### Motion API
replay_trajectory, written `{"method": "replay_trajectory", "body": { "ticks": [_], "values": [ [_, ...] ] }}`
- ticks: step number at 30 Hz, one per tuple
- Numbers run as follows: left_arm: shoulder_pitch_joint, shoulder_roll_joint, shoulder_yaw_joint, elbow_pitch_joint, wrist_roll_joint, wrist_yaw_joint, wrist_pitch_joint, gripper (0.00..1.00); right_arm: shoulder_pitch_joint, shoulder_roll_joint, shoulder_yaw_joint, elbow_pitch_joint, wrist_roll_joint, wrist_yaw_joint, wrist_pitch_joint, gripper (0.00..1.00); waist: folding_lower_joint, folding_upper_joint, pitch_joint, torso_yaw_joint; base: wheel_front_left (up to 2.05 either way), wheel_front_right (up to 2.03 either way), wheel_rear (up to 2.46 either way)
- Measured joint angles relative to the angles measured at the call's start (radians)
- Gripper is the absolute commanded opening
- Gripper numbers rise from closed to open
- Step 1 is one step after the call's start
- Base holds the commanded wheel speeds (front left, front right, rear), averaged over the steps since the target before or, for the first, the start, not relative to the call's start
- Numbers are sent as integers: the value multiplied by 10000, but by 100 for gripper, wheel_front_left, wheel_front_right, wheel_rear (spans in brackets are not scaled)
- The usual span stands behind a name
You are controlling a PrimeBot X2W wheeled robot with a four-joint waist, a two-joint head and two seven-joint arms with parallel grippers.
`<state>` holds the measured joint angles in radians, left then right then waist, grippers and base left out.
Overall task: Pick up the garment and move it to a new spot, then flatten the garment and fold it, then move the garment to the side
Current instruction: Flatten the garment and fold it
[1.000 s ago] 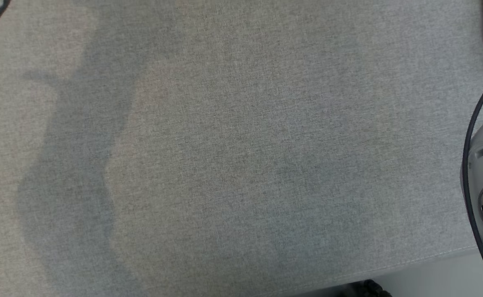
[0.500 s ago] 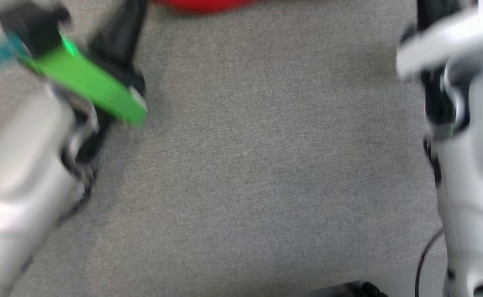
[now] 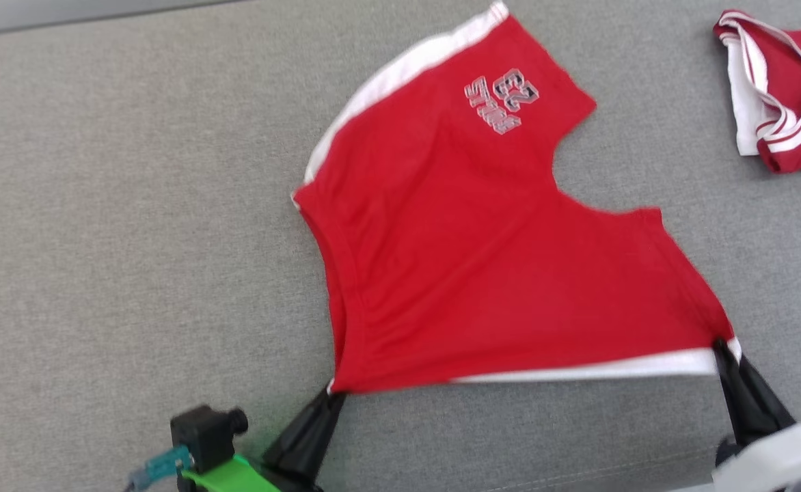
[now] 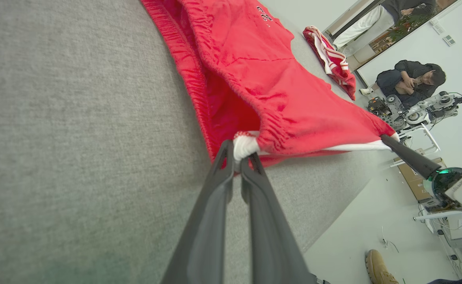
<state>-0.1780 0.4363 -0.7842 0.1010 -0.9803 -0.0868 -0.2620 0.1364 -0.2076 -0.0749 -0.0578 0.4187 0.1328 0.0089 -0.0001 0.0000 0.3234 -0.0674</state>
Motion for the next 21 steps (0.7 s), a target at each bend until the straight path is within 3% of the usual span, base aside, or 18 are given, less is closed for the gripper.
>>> {"method": "replay_trajectory", "body": {
  "ticks": [4,9,21],
  "values": [
    [1460,-157,-31,-723,-192,247,8,0,1902,184,-456,-1064,368,-4,270,0,0,0,-699,203,0,0,0],
    [1564,-238,-38,-1285,-566,339,355,0,2034,190,-918,-1682,667,-6,878,0,0,0,-1095,521,0,0,0],
    [-1415,-888,704,-1881,-2476,173,2665,0,-2658,-1363,-920,-1200,926,-13,4161,0,0,0,164,1045,0,0,0]
  ]
}}
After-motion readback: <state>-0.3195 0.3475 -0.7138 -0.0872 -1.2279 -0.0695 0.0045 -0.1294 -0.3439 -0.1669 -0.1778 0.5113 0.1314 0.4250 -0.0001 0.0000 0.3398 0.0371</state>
